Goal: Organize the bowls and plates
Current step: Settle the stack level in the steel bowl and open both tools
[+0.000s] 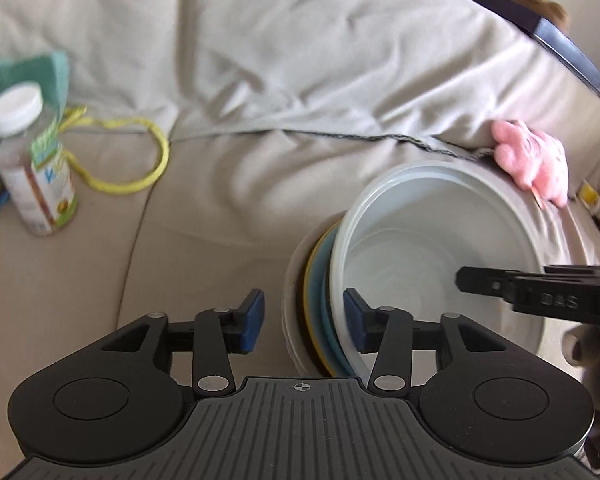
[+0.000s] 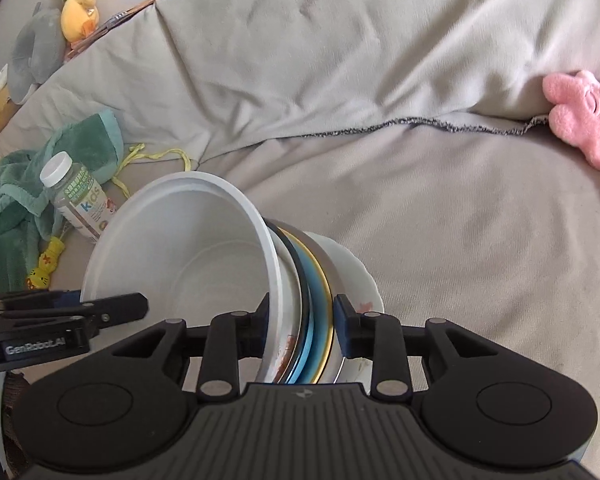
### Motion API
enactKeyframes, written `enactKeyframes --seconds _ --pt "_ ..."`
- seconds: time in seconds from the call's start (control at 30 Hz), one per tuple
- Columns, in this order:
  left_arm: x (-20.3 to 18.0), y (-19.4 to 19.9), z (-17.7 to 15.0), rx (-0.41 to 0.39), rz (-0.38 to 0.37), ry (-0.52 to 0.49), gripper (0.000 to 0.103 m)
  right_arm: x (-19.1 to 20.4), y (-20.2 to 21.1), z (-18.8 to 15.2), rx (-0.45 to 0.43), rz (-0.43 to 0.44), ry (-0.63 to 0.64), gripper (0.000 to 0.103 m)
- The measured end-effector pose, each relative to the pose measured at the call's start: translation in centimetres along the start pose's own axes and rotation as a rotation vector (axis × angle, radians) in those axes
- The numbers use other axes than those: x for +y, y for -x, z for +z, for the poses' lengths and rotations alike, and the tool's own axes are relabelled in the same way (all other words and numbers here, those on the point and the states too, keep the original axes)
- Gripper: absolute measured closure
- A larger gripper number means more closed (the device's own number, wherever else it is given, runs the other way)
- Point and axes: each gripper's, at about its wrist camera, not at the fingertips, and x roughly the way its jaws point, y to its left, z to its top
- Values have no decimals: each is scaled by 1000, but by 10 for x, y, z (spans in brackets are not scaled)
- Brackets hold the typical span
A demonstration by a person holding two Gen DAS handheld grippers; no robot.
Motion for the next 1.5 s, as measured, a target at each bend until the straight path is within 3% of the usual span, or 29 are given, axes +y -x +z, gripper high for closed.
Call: enactKeyframes --seconds 0.13,0.27,0.67,0.9,1.07,1.33,1.5 --pt "4 -12 -3 71 -62 55 57 -3 1 -4 3 8 -6 72" --pt "-4 -17 -6 81 -42 24 55 -3 -2 -9 16 16 -11 71" --pt "-14 -25 -1 85 -72 45 30 -1 -3 1 -4 -22 -5 70" --pt "-15 -30 2 52 -80 50 29 1 -6 -7 -11 -40 26 70" --pt "-9 -25 -4 16 -83 59 37 8 -5 -12 -29 -72 72 69" --pt "-18 5 -17 -184 9 3 38 3 11 -14 -85 -71 68 67" --pt "-16 7 -16 -167 9 43 38 -3 17 -11 -105 -80 59 66"
